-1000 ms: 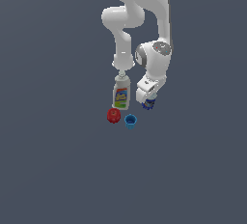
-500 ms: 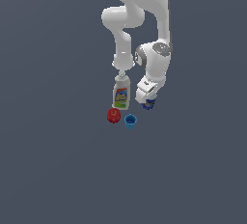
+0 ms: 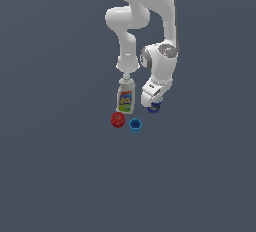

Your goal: Pick up a designated object from a clutter of objects.

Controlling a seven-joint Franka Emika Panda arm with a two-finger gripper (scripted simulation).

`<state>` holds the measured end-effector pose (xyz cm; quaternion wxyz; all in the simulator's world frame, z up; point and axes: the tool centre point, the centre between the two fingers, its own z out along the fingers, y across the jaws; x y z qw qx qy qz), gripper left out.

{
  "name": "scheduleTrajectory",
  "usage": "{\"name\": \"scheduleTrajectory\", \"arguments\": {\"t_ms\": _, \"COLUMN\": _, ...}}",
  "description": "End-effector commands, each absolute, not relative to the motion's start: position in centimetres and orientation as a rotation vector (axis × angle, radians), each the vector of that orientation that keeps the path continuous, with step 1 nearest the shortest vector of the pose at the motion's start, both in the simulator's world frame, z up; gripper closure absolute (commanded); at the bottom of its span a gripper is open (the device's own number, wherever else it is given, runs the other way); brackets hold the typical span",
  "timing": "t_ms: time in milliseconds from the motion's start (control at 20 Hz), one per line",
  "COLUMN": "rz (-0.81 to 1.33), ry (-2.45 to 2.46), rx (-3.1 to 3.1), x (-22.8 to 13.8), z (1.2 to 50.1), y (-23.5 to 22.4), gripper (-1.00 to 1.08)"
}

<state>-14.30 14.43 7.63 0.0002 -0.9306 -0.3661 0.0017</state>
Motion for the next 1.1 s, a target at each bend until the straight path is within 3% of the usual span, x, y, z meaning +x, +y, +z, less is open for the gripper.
{"name": "scheduleTrajectory", "arguments": {"t_ms": 0, "rz": 0.0, "ry": -1.15, "rx": -2.924, "x": -14.0, "z": 8.2, "y": 14.5, "gripper": 1.08}}
{"name": "scheduleTrajectory", "arguments": {"t_ms": 500, "rz": 0.0, "ry": -1.151, "rx": -2.921, "x": -12.1, "z": 12.5, "y": 15.1, "gripper": 1.08}}
{"name": "scheduleTrajectory", "arguments": {"t_ms": 1050, "rz": 0.0, "ry": -1.151, "rx": -2.919, "x": -8.2, "z": 21.4, "y": 16.2, "gripper": 1.08}}
